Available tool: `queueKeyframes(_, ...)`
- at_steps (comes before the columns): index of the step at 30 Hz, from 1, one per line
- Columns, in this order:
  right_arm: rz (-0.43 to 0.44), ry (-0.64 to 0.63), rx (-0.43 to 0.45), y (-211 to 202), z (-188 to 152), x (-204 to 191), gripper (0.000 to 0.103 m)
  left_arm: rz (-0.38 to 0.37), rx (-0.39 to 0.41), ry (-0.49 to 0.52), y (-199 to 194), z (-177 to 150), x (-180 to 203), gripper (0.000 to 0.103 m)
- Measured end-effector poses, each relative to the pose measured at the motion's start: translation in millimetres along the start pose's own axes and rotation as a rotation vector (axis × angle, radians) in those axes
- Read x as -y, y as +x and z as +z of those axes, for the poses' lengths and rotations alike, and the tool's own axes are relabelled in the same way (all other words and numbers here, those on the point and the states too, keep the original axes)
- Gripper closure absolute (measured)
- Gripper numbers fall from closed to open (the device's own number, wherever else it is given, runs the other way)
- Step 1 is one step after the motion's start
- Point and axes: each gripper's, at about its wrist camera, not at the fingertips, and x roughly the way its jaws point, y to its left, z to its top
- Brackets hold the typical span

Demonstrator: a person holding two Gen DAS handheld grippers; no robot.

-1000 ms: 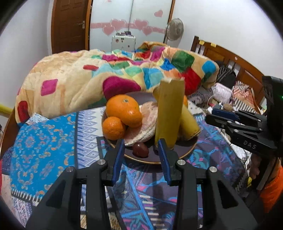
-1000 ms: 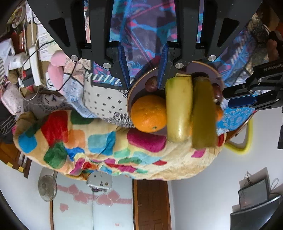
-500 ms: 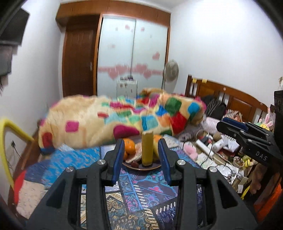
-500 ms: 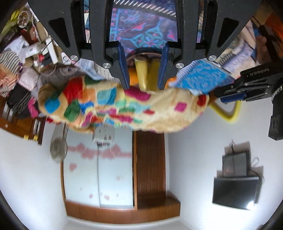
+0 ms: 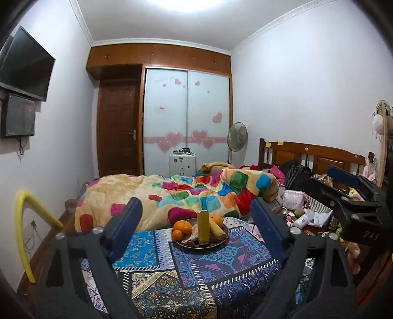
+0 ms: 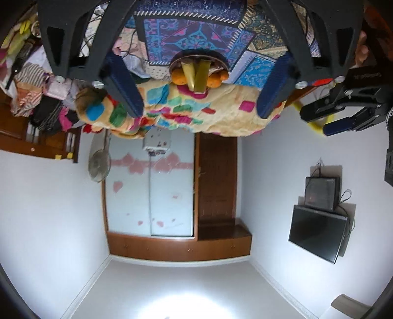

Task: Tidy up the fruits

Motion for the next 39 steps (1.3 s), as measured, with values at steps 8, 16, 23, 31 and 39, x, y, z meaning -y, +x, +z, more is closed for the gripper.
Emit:
queueKeyframes(8, -0.039, -0.017, 0.017, -9, -2, -5, 0.000, 0.023, 0.016, 0.004, -12, -2, 3, 0.000)
queueKeyframes(16, -0.037, -0.011, 0.015, -19, -6, -6, 0.000, 0.027, 0.016, -0.003, -18, -4, 2, 0.000)
queueKeyframes(23, -0.033, -0.005, 0.014, -20, -8, -8, 0.000, 0.029, 0.013, 0.000, -20, -6, 2, 0.000)
queueKeyframes(31, -0.030, 0.000, 0.013, -21, -10, -8, 0.000, 0.028, 0.013, -0.001, -17, -6, 3, 0.000)
queueKeyframes(39, -0.030, 0.016, 0.008, -21, -11, -5, 0.000, 0.028, 0.011, -0.002, -15, -5, 5, 0.000)
